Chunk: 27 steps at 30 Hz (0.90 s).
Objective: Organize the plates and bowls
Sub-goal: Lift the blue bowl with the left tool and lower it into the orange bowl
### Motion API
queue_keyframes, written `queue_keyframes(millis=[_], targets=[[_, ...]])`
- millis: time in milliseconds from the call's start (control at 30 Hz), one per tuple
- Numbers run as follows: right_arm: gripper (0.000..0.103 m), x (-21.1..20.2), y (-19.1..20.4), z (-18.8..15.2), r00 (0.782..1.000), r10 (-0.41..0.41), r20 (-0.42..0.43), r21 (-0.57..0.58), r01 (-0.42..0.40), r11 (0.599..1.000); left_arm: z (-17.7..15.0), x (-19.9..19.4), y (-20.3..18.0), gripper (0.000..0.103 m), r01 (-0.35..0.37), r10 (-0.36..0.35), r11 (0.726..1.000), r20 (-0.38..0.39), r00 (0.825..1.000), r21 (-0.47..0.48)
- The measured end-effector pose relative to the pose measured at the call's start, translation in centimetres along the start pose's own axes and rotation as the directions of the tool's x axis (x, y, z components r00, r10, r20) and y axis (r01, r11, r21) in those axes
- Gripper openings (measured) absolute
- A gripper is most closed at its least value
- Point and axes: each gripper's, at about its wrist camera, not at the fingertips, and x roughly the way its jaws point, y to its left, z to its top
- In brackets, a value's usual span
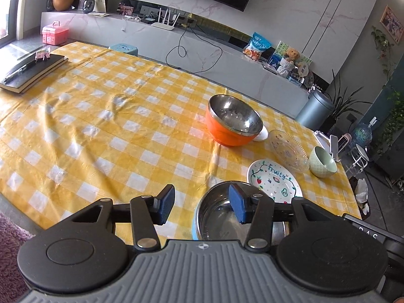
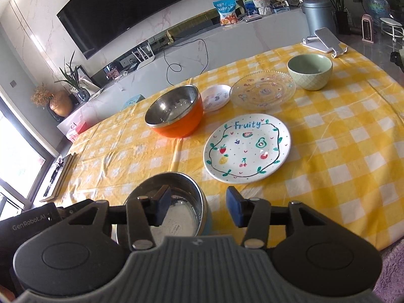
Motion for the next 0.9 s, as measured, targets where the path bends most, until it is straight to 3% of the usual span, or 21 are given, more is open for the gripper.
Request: queue_keyframes(millis=[167,267,333,567,767,900], targets=[[0.052,0.5,0.2,3.0,1.000,-0.028,0.013,-0.034,0.029,0.999,3.4,1.3,-0.7,0.060,0.044,-0.042,0.998,-0.033,0.999,0.055],[0.054,1.9,0.7,5.3,1.000,-0.031,-0.006,-0.065,0.030,0.997,6.1,3.5,-0.7,0.060,0.089,-0.083,0.995,-0.096,0.992,0.054],[0.062,3.6,1.2,7.3,0.999,-0.028,-0.030,-0.078,0.025,0.997,7.9,5.1,-1.0,0.060,0.084,-0.075,0.994,-0.117,0.990,0.070],[0.060,11.1,3.2,12.9,0.994,-0.040,-0.106,-0.103,0.029,0.994,12.8,11.8,-0.5,0.060,0.063,-0.057,0.997,-0.165,0.985,0.034],[0.042,17.6,3.8,15.2,0.981,-0.102,-0.163,-0.117,0.084,0.990,14.7,18.3,-0.1,0.059,0.027,-0.027,1.000,-0.209,0.978,-0.005],[0.030,21.0,3.1,15.7,0.970,-0.114,-0.215,-0.094,0.096,0.991,14.7,21.4,-0.3,0.052,0.009,-0.008,1.000,-0.244,0.970,0.000]])
